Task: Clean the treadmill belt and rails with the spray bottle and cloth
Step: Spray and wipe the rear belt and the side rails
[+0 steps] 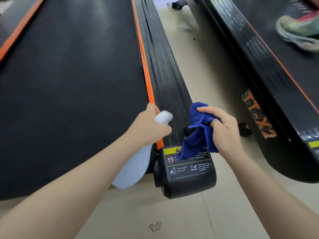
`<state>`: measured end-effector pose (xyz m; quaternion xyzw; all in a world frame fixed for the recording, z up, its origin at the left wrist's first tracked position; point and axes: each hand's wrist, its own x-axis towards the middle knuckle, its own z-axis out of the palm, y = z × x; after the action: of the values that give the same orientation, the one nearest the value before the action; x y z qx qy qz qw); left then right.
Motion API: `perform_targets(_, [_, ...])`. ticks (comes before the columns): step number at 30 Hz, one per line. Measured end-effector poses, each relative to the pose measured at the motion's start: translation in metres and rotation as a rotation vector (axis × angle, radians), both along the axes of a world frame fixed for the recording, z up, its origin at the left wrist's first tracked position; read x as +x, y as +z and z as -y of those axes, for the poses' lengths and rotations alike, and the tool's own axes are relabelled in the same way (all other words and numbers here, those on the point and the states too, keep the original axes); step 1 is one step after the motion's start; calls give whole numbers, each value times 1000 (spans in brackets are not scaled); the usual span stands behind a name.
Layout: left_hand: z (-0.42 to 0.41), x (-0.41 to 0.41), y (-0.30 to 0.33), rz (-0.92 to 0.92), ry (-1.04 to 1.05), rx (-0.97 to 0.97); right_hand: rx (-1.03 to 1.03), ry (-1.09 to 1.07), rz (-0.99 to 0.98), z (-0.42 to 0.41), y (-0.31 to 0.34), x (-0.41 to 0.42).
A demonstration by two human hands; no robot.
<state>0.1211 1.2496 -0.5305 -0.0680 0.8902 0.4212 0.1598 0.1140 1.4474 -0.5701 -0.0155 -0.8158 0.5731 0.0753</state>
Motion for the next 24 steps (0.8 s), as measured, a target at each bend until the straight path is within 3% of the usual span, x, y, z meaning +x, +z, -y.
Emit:
perform_targets(3, [2, 17, -8, -6, -94, -54, -41, -11, 22, -5, -6, -5])
perform_targets(6, [8, 13, -12, 43, -36, -88, 10, 119, 8, -1, -13, -8])
perform_targets(15, [35, -59, 11, -124, 167, 28, 743, 875, -162, 58, -40, -78])
perform_targets(24, [40, -99, 10, -170, 217, 23, 822, 692, -153, 98, -38, -230])
